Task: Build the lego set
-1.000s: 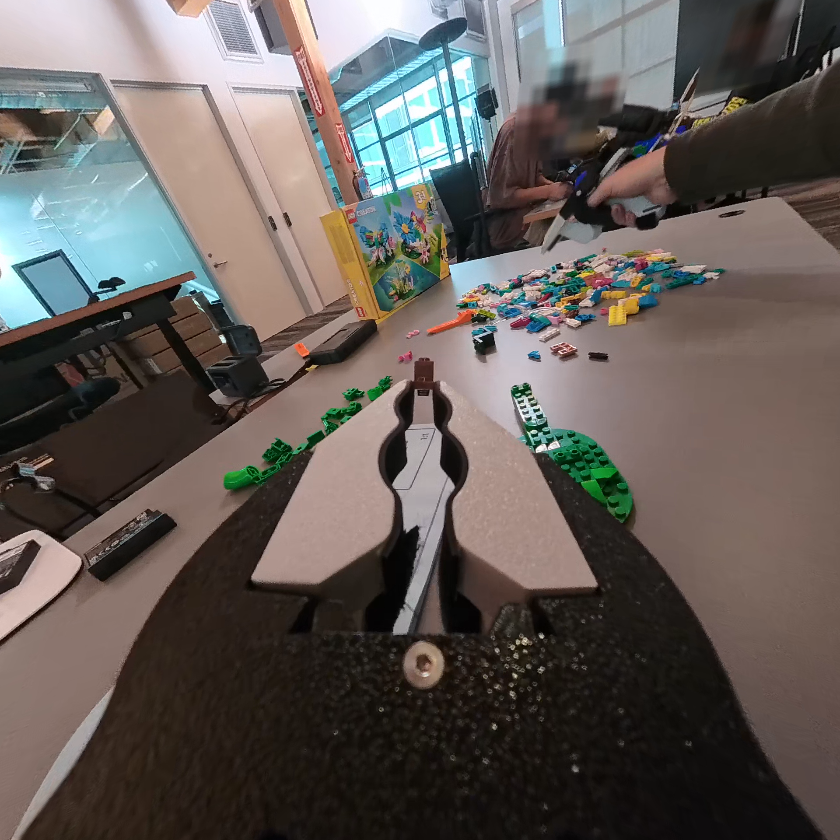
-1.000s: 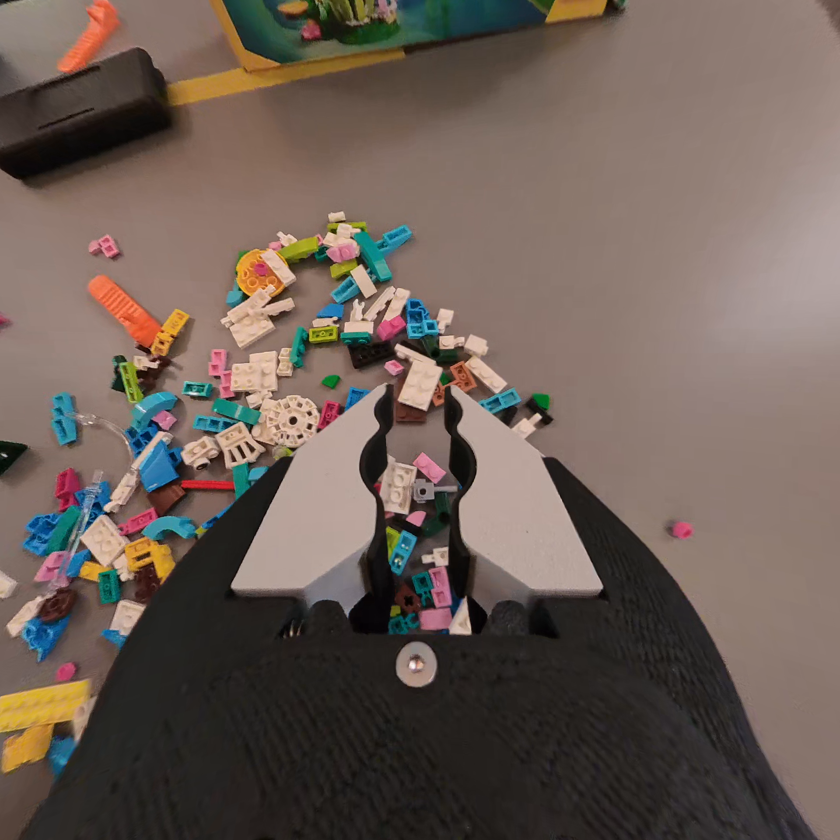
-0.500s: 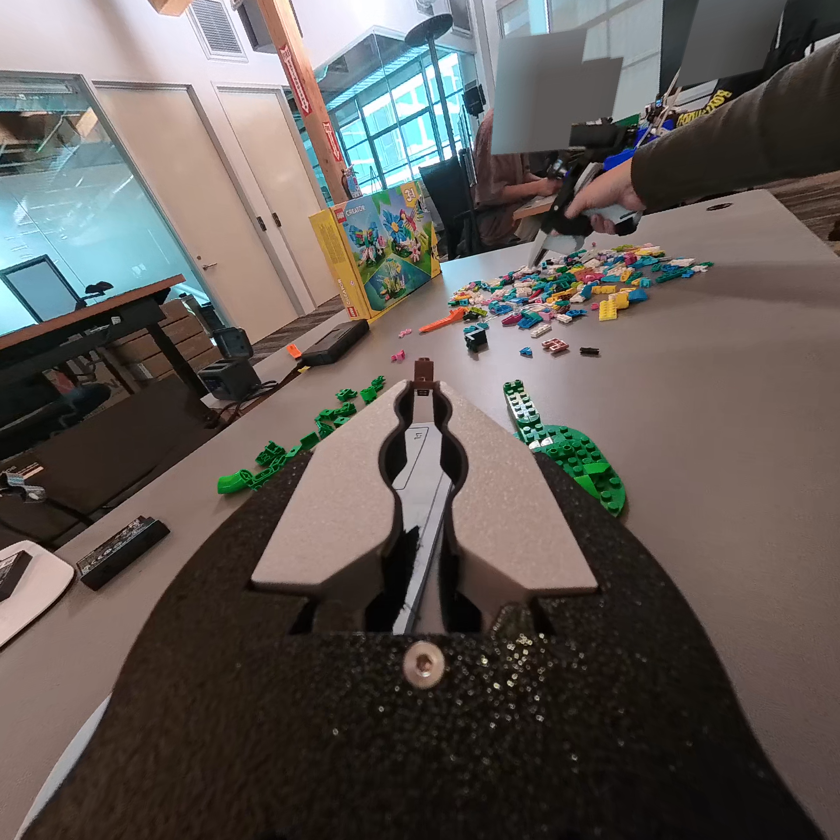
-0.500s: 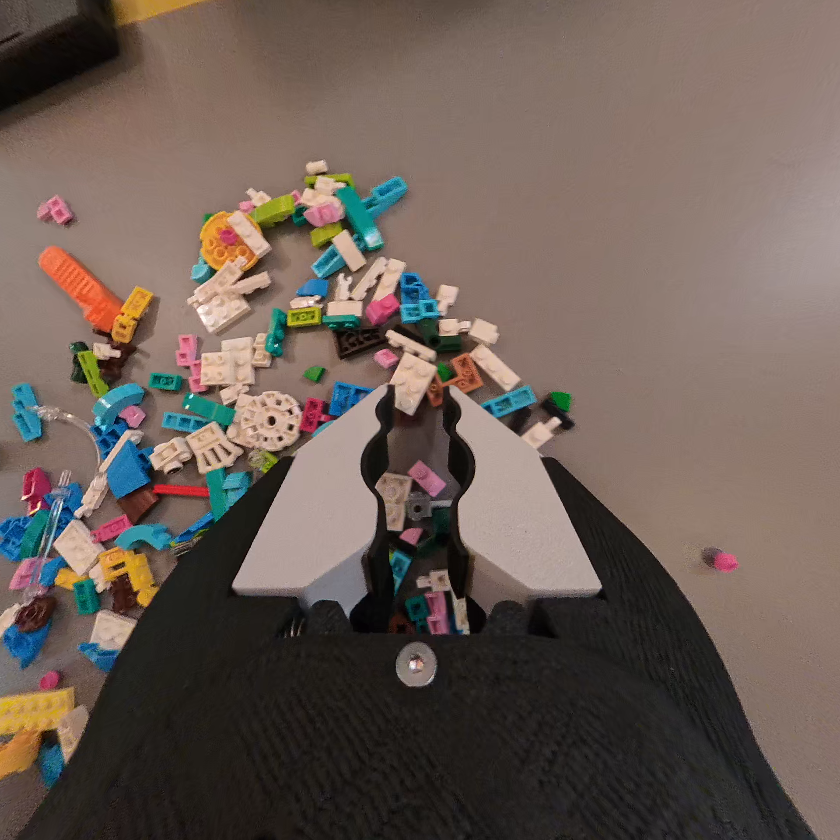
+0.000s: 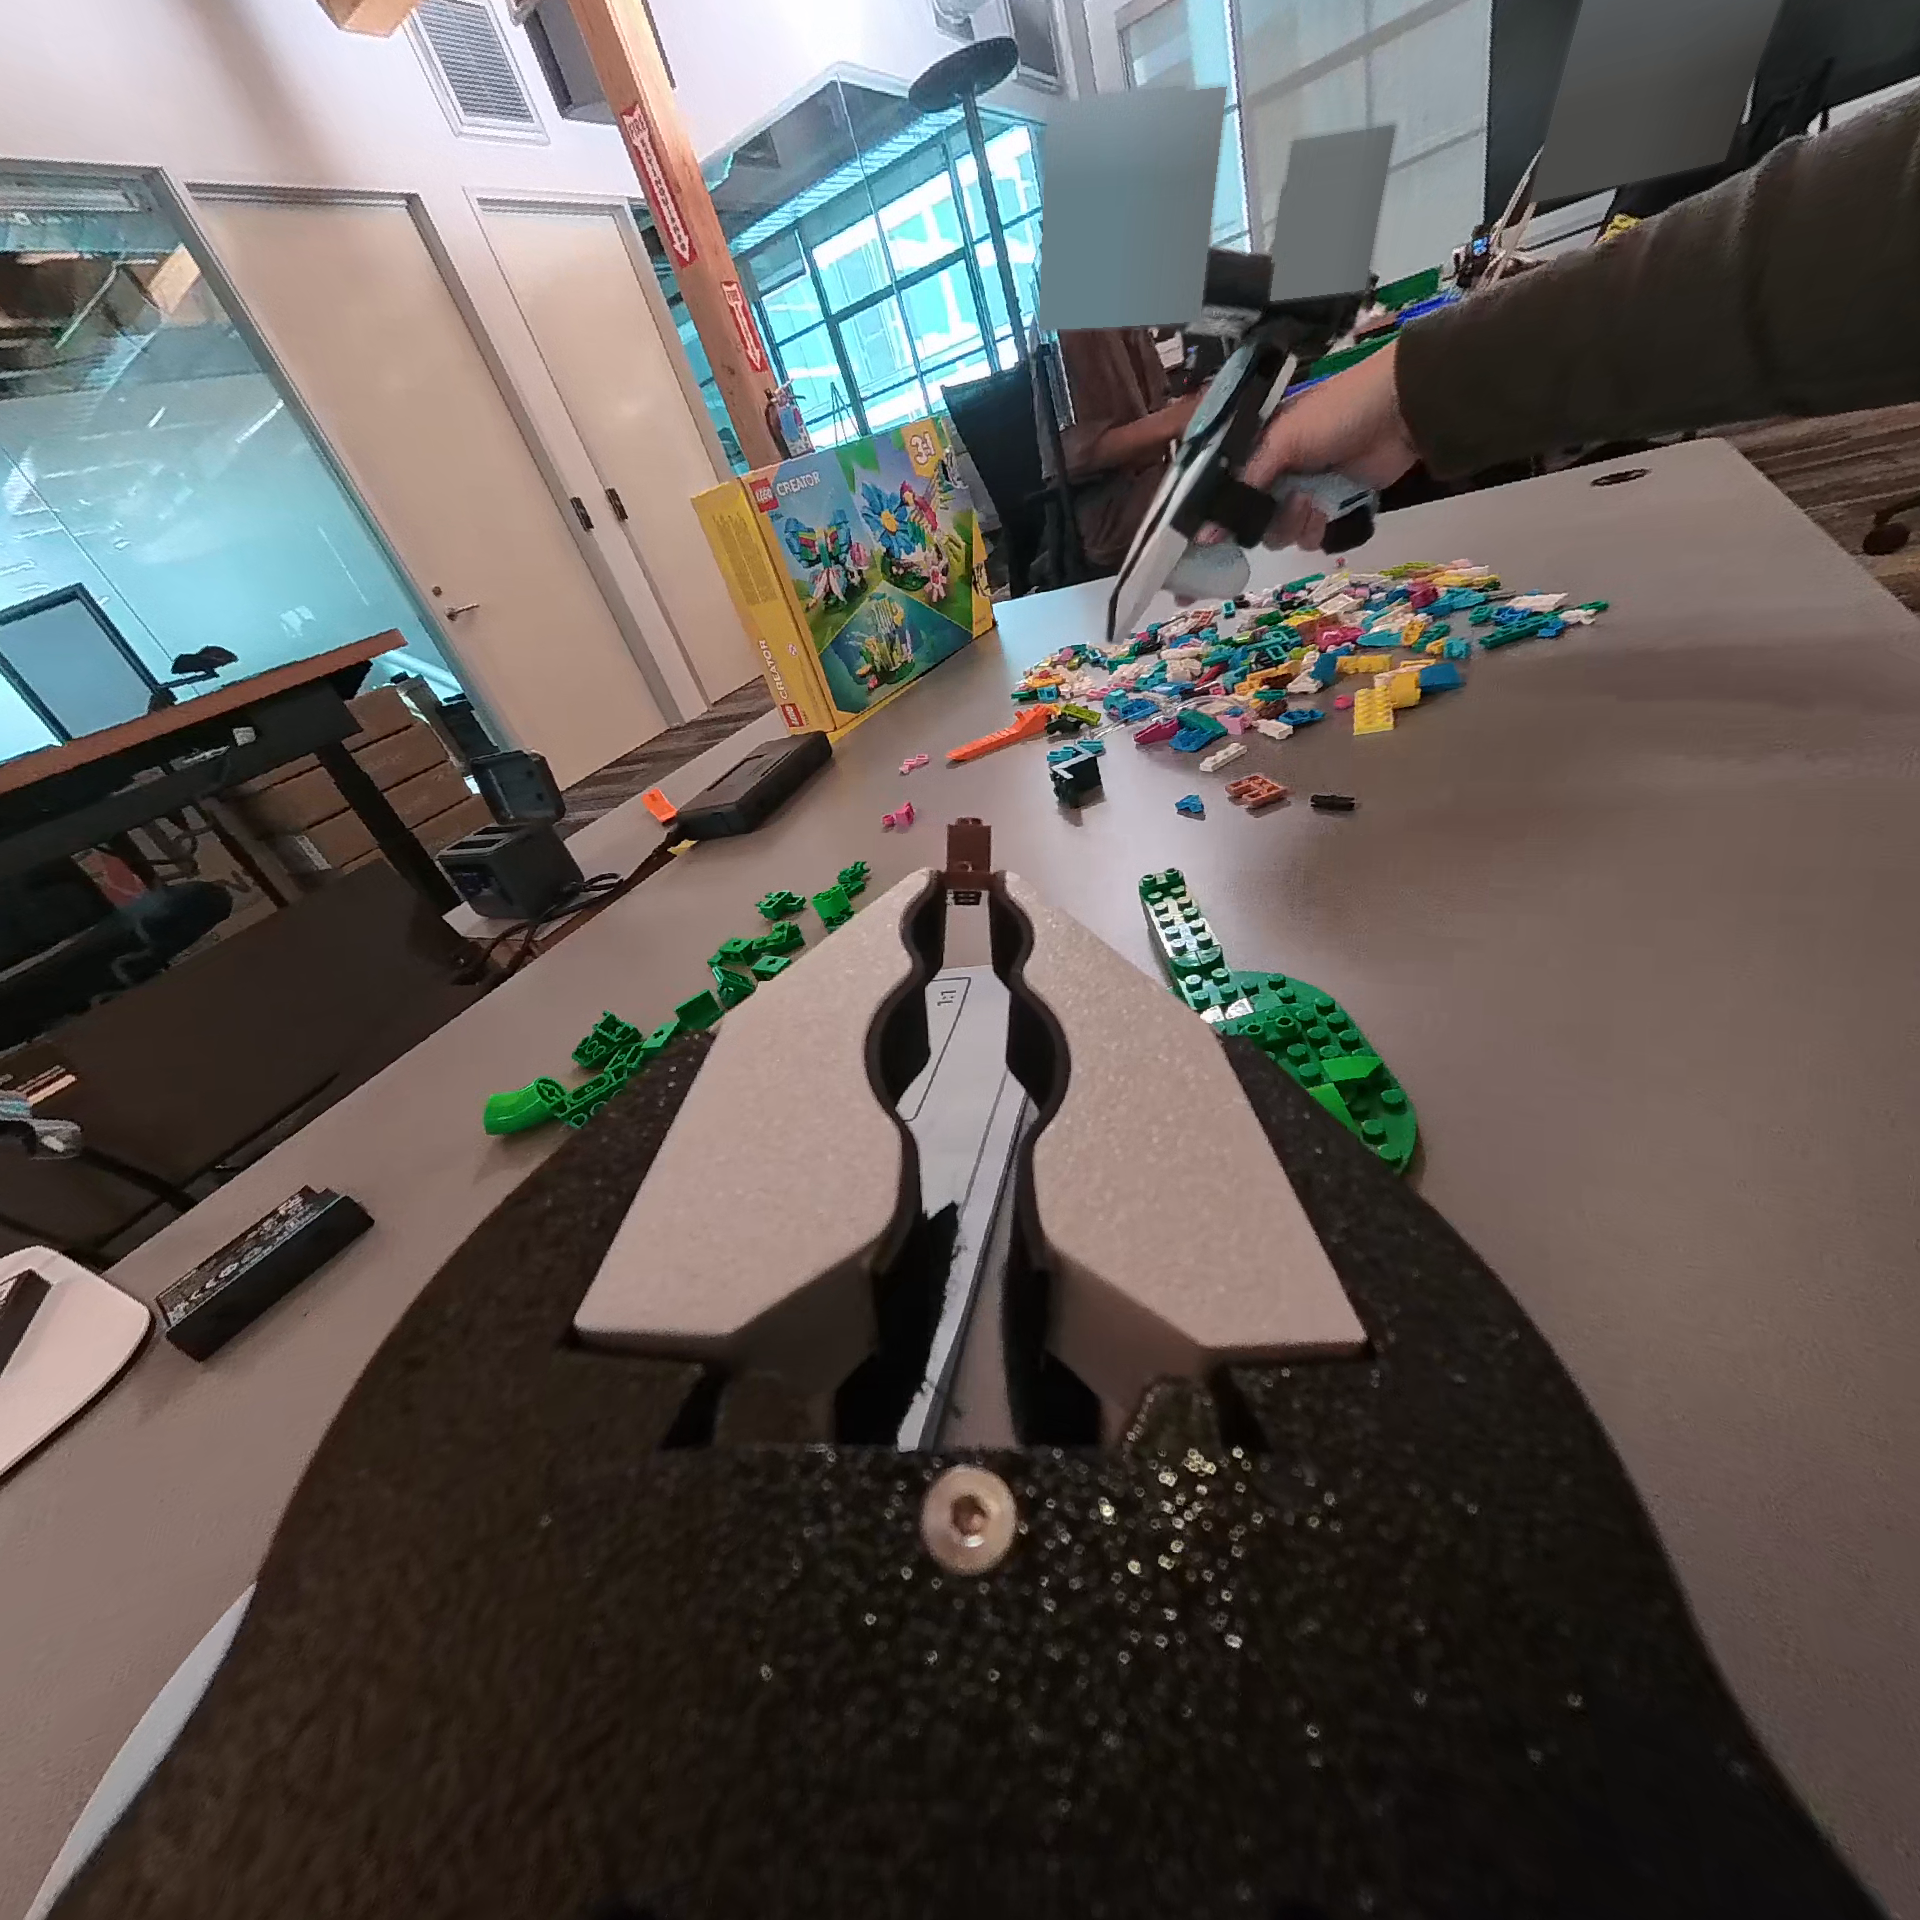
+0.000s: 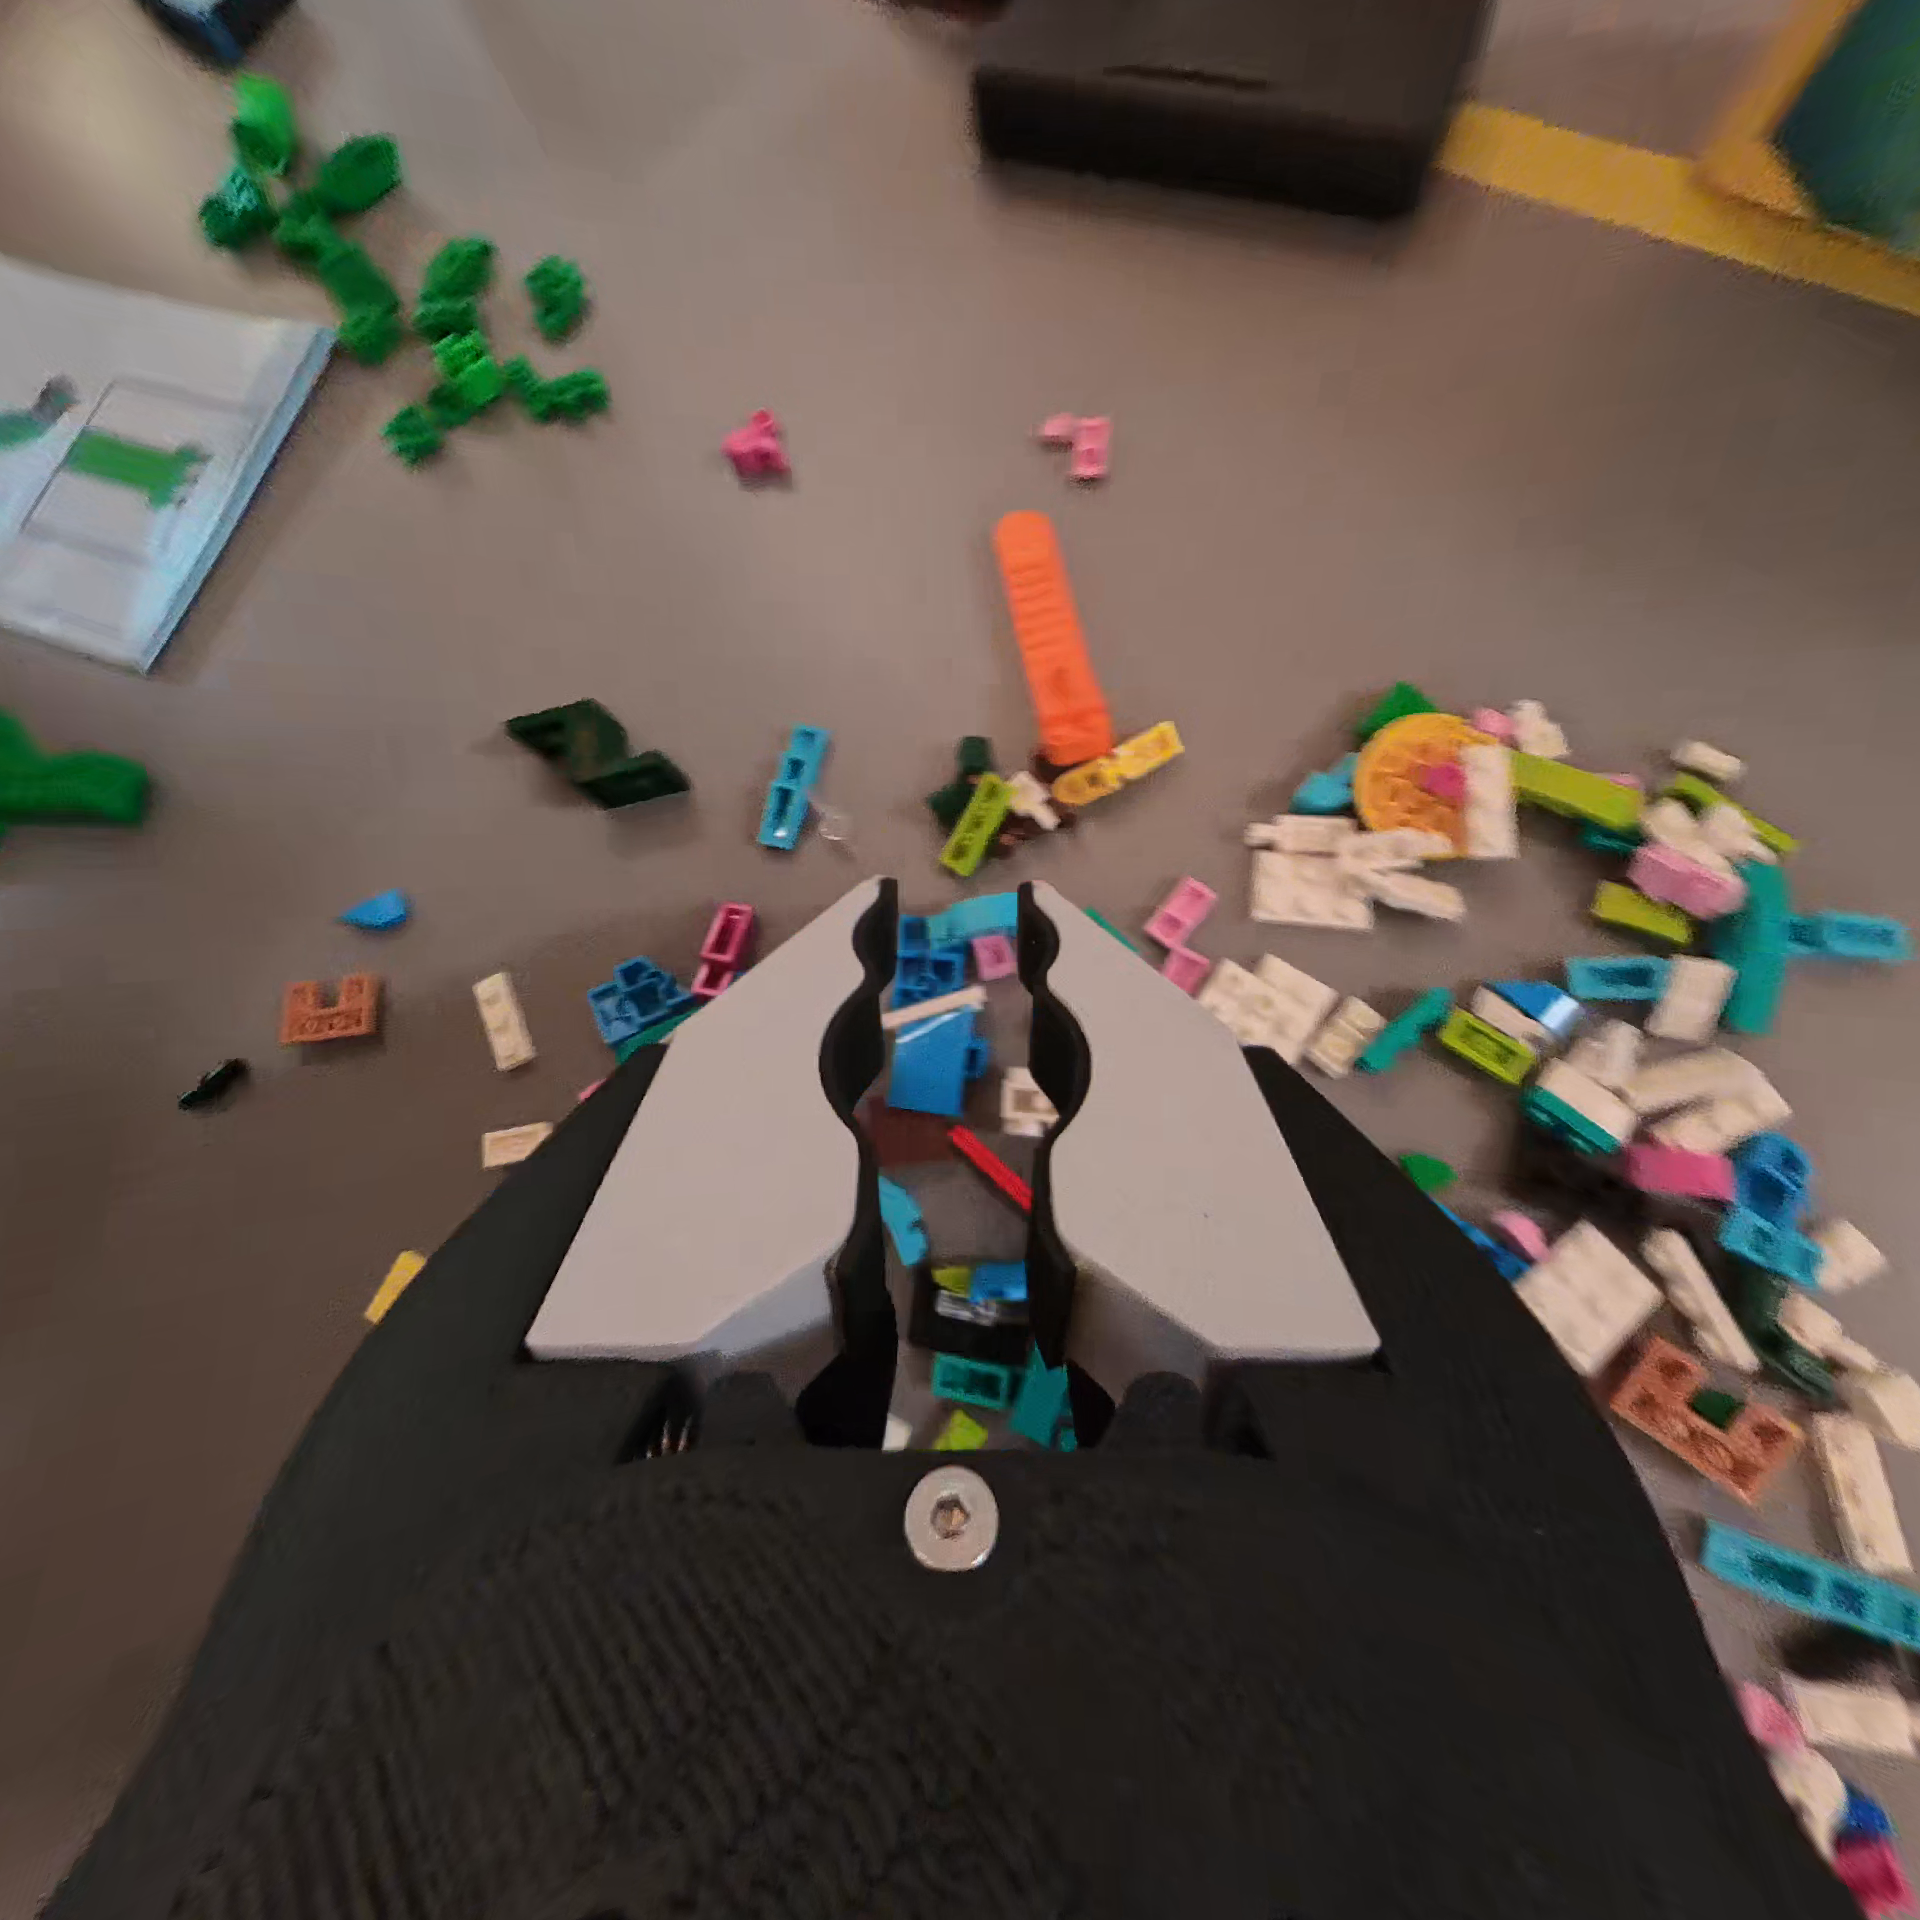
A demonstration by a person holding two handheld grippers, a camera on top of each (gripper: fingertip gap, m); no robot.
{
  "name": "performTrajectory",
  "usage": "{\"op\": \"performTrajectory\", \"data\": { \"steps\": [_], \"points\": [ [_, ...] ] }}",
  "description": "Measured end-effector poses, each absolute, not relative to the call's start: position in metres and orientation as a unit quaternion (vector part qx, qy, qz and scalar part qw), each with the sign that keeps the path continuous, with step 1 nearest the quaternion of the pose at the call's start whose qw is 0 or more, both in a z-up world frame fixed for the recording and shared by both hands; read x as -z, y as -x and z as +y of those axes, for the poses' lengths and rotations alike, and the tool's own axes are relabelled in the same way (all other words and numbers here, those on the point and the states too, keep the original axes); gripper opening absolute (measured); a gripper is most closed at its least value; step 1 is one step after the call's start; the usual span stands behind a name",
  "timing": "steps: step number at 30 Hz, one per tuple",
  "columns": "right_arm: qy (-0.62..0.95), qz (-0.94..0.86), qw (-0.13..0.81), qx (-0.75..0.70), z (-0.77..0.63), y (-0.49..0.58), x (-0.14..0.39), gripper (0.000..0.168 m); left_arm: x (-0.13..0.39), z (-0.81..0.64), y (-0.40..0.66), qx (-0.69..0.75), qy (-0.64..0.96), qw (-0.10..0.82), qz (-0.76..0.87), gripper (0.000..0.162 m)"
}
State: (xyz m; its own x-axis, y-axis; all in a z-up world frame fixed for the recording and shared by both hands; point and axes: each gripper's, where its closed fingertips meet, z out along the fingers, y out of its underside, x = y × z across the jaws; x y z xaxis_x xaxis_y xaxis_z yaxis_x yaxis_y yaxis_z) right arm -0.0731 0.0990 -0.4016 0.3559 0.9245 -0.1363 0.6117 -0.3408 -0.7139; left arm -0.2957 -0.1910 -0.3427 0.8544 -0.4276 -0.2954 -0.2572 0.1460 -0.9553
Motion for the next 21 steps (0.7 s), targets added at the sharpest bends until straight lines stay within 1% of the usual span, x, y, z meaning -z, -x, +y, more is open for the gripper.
{"op": "performTrajectory", "data": {
  "steps": [6, 9, 12, 15, 19, 21],
  "points": [
    [0.769, -0.551, 0.246, -0.211, 0.087, 0.079, 0.426, 0.022, 0.342, -0.191, 0.296, 0.063, 0.650, 0.711, 0.262, 0.005],
    [0.777, -0.550, 0.243, -0.185, 0.090, 0.071, 0.429, 0.020, 0.342, -0.192, 0.295, 0.063, 0.650, 0.710, 0.263, 0.006],
    [0.779, -0.552, 0.256, -0.152, 0.096, 0.057, 0.428, 0.020, 0.342, -0.191, 0.295, 0.063, 0.650, 0.710, 0.263, 0.006],
    [0.771, -0.554, 0.264, -0.170, 0.087, 0.051, 0.417, 0.017, 0.342, -0.191, 0.295, 0.064, 0.650, 0.710, 0.263, 0.006],
    [0.772, -0.548, 0.301, -0.117, 0.088, 0.026, 0.404, 0.025, 0.342, -0.191, 0.296, 0.066, 0.650, 0.710, 0.262, 0.006],
    [0.774, -0.536, 0.322, -0.096, 0.087, 0.010, 0.399, 0.026, 0.342, -0.191, 0.296, 0.066, 0.649, 0.711, 0.262, 0.005]
  ]
}}
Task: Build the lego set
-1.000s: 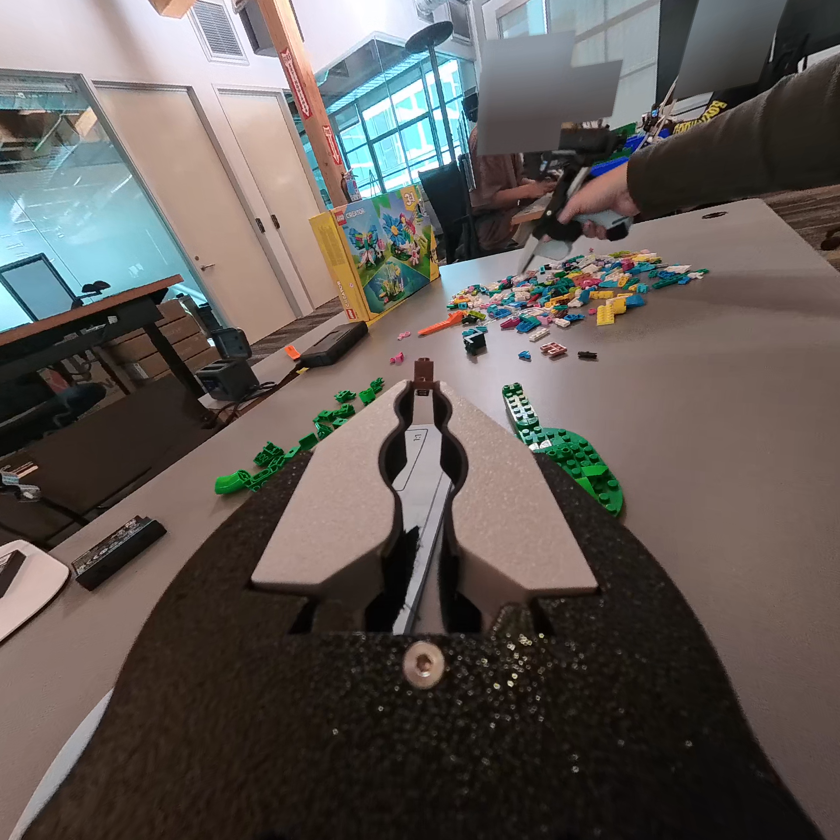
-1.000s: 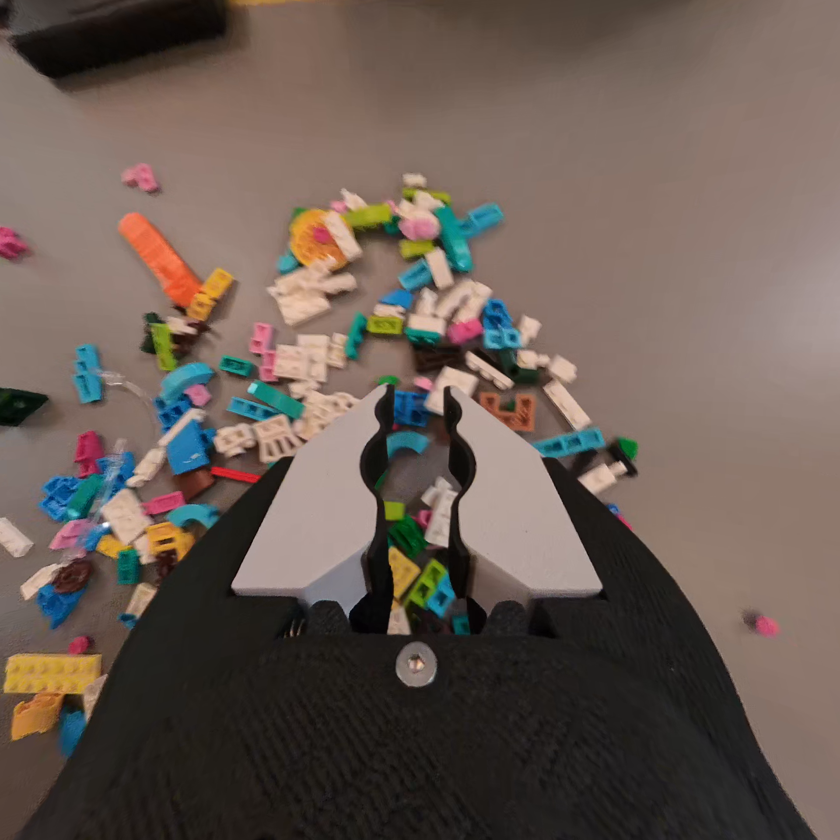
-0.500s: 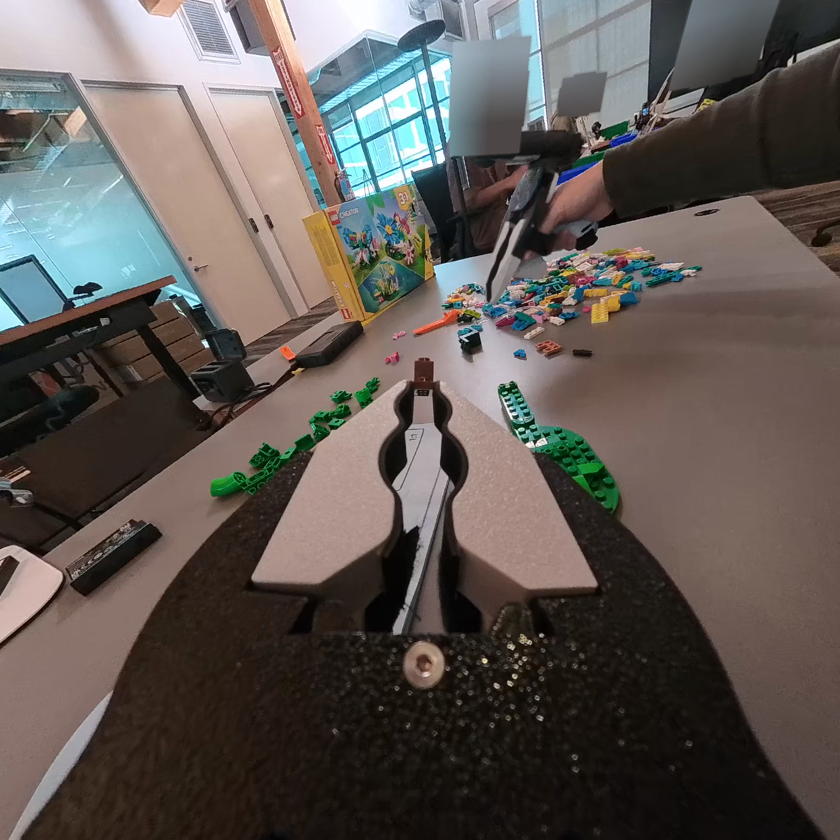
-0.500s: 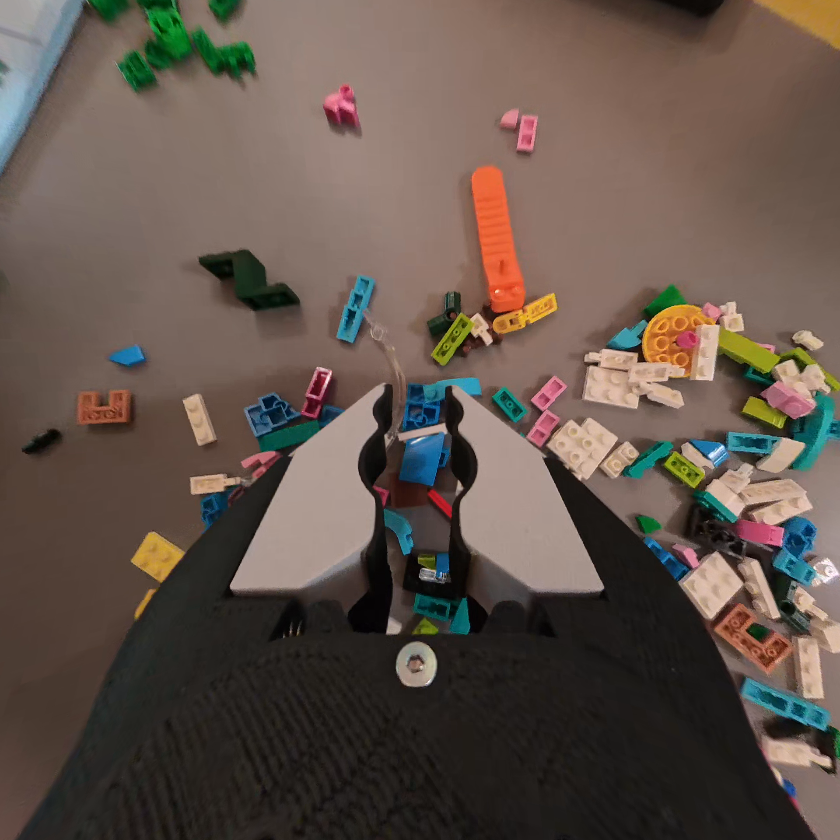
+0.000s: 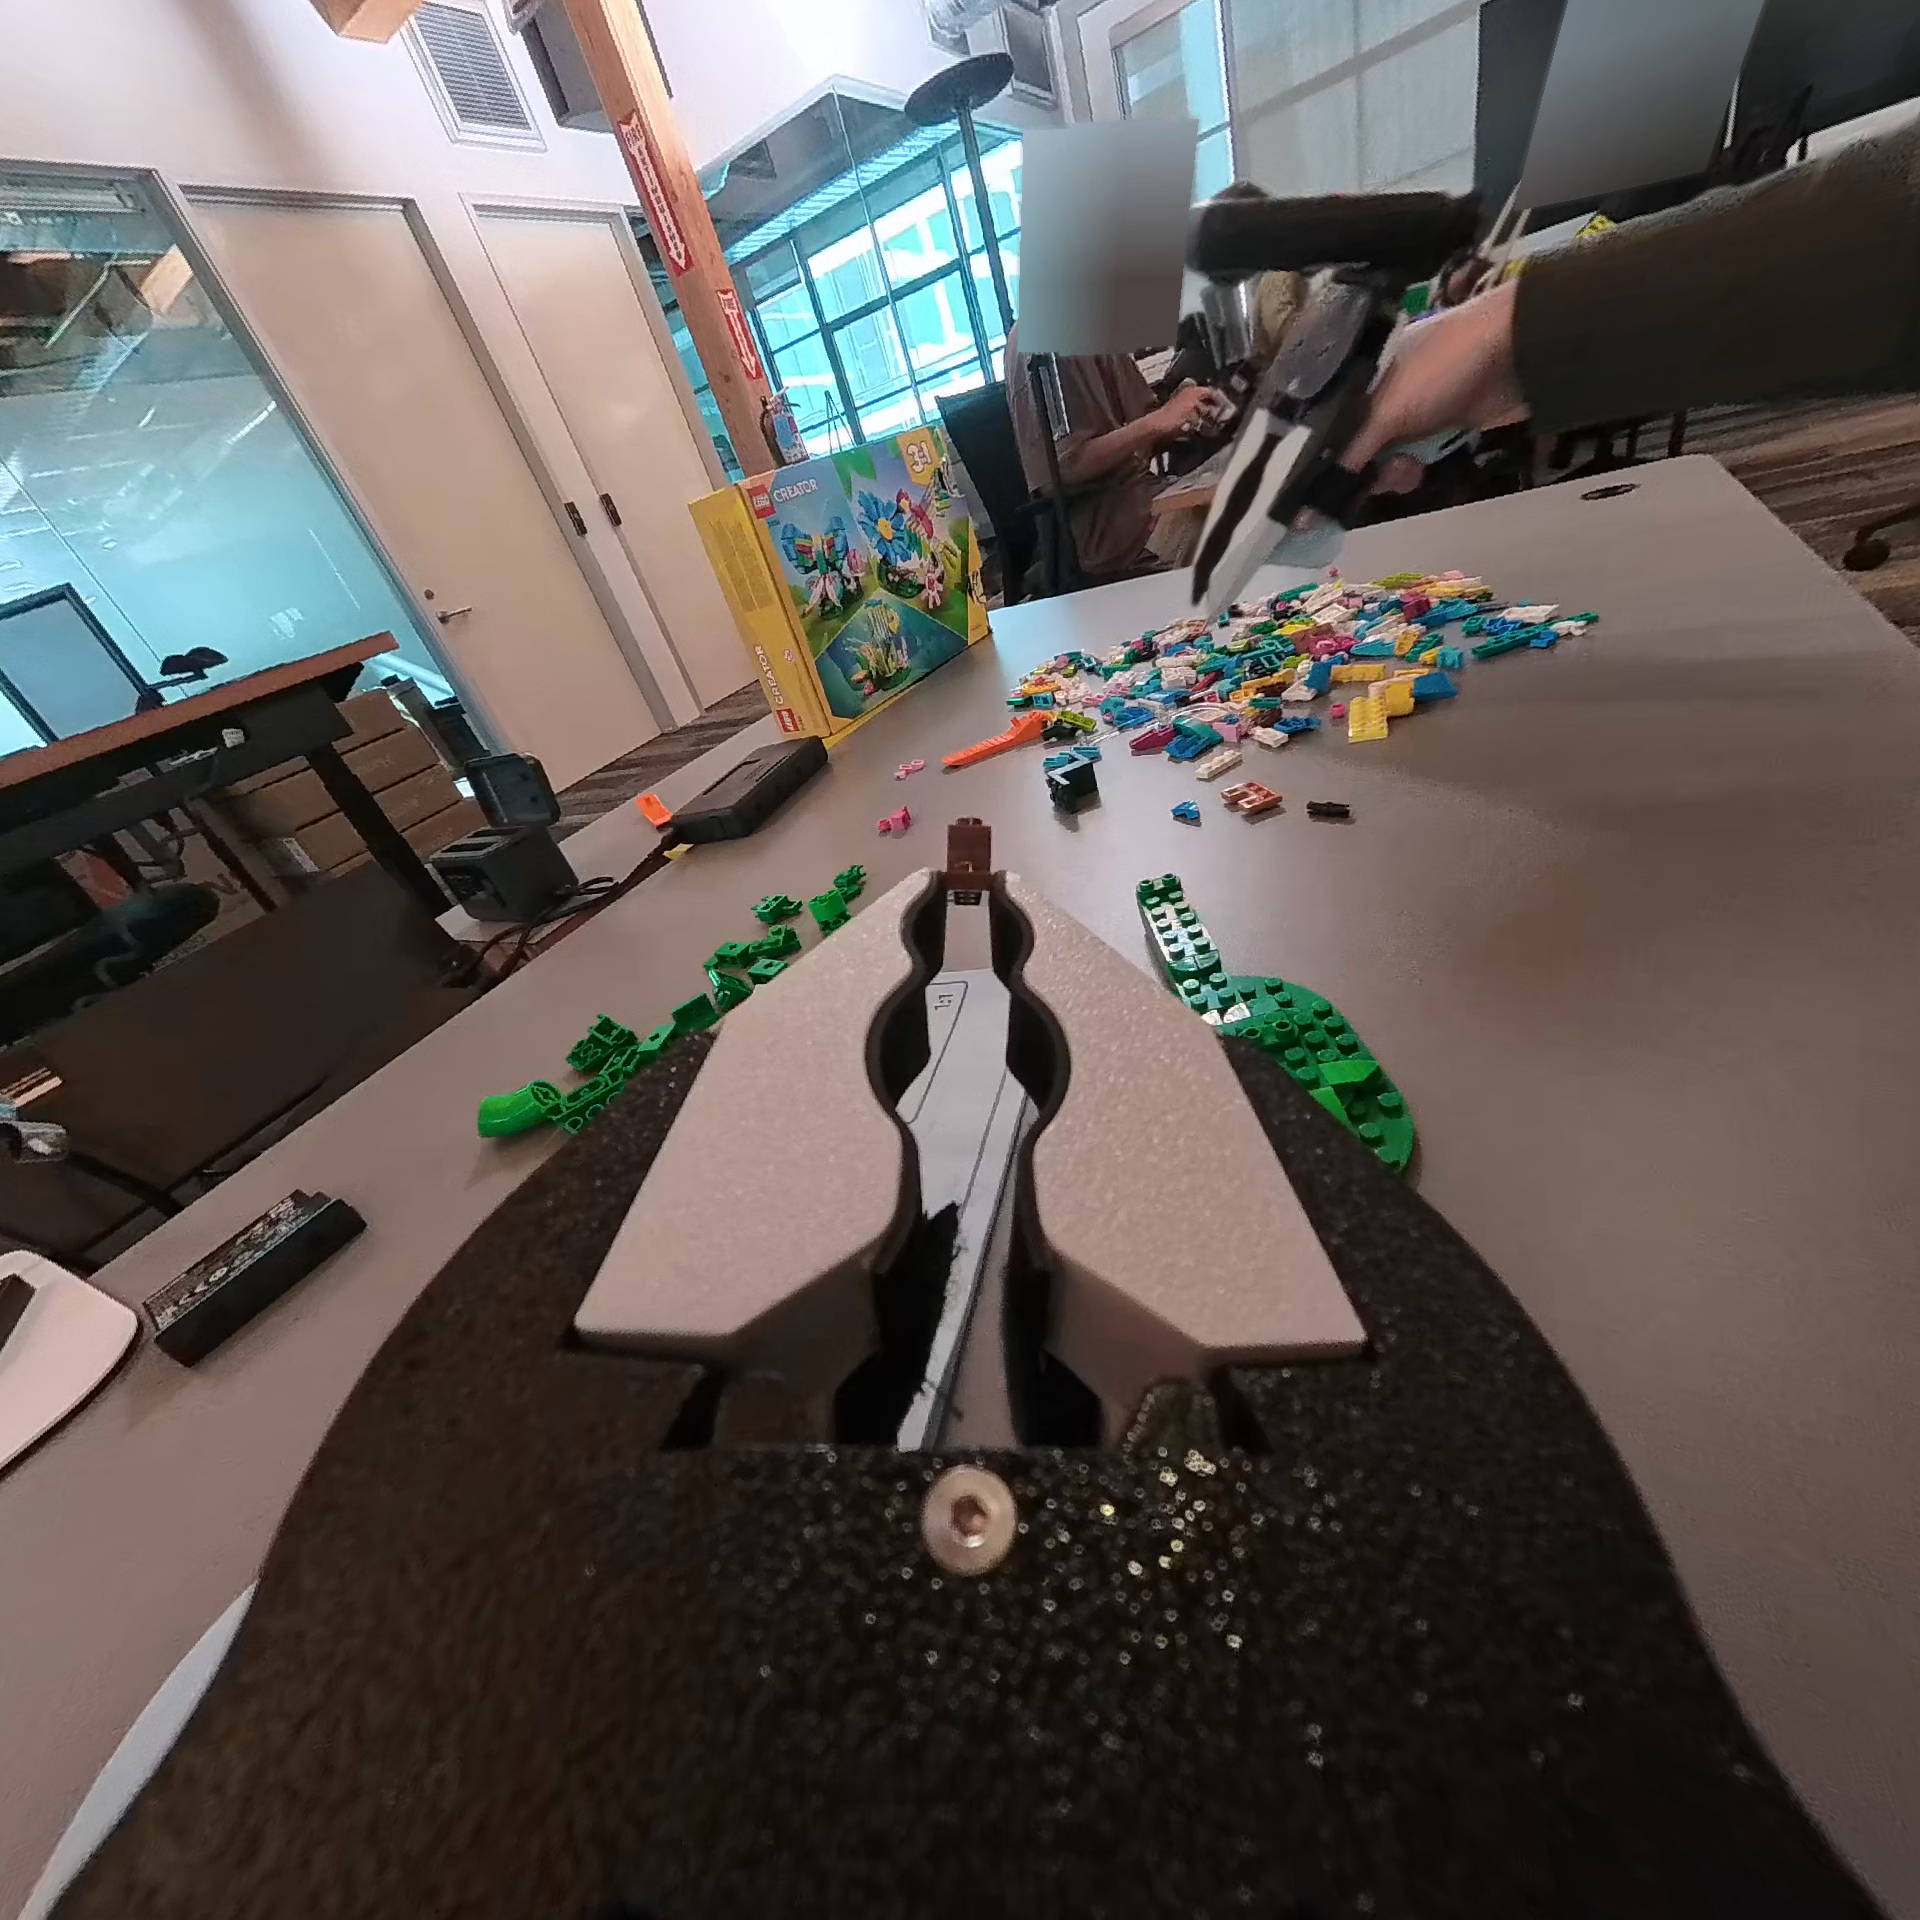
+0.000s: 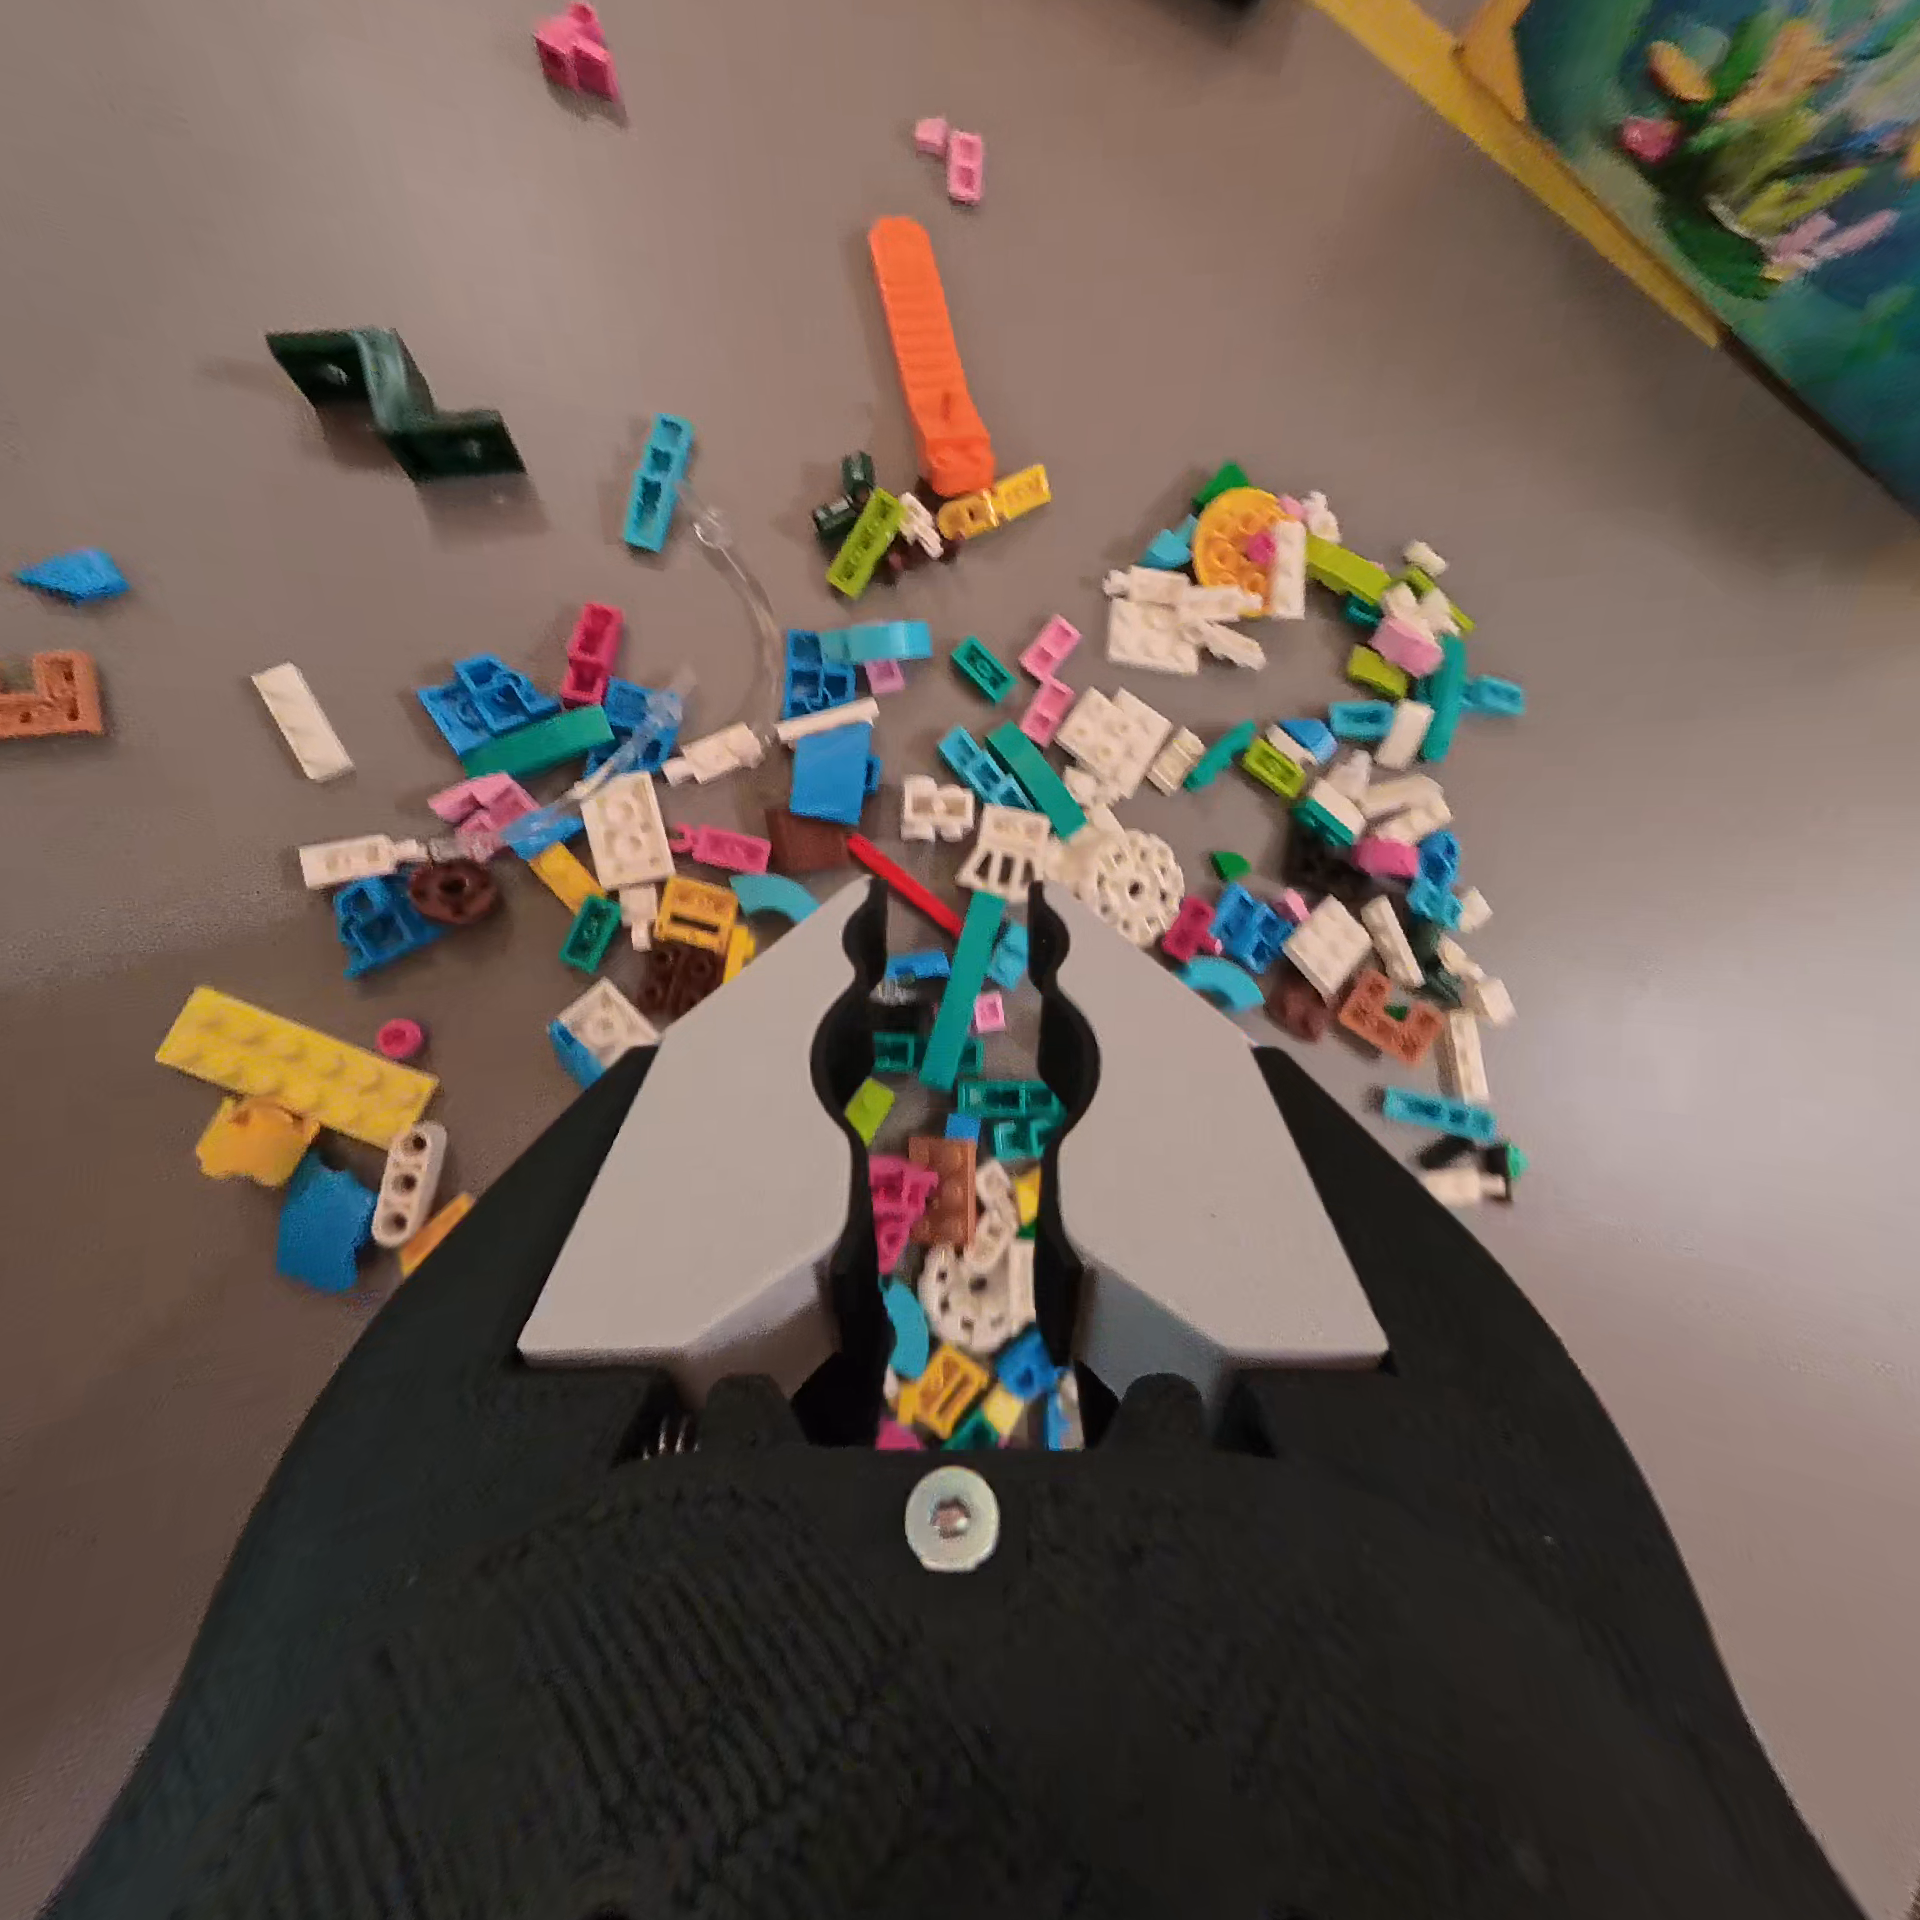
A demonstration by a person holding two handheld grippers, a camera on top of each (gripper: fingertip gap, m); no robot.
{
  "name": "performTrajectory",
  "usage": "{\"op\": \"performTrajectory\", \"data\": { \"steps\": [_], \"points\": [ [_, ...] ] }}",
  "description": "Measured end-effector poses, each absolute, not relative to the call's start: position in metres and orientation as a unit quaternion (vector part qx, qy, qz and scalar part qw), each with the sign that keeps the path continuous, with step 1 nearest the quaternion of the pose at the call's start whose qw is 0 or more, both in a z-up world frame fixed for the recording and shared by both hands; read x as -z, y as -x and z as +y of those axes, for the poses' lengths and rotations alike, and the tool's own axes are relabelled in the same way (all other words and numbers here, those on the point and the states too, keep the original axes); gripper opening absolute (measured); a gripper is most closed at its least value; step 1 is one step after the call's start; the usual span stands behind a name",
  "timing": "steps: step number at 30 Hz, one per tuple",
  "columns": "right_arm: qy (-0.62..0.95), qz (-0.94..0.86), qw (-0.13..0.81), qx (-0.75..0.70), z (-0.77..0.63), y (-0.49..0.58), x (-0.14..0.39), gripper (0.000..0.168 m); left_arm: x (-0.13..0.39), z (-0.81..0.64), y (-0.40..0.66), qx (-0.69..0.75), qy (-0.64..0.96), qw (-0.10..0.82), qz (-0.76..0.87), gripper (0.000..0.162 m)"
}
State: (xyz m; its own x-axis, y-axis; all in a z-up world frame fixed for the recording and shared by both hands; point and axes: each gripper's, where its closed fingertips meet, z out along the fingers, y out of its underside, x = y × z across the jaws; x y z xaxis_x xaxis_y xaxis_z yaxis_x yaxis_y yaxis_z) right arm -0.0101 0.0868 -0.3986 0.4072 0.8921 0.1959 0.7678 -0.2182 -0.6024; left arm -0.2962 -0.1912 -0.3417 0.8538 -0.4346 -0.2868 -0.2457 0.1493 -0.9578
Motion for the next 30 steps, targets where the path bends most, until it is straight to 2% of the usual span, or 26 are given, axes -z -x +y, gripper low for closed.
{"op": "performTrajectory", "data": {
  "steps": [11, 19, 25, 30],
  "points": [
    [0.828, -0.384, 0.404, -0.063, 0.065, -0.091, 0.402, 0.031, 0.341, -0.192, 0.296, 0.070, 0.649, 0.711, 0.261, 0.006],
    [0.861, -0.325, 0.368, -0.135, 0.043, -0.112, 0.428, 0.033, 0.343, -0.191, 0.295, 0.062, 0.650, 0.710, 0.265, 0.006],
    [0.849, -0.359, 0.351, -0.166, 0.029, -0.095, 0.435, 0.027, 0.343, -0.191, 0.295, 0.062, 0.650, 0.709, 0.266, 0.006],
    [0.822, -0.394, 0.329, -0.247, 0.004, -0.071, 0.426, 0.032, 0.343, -0.191, 0.295, 0.063, 0.649, 0.710, 0.267, 0.006]
  ]
}}
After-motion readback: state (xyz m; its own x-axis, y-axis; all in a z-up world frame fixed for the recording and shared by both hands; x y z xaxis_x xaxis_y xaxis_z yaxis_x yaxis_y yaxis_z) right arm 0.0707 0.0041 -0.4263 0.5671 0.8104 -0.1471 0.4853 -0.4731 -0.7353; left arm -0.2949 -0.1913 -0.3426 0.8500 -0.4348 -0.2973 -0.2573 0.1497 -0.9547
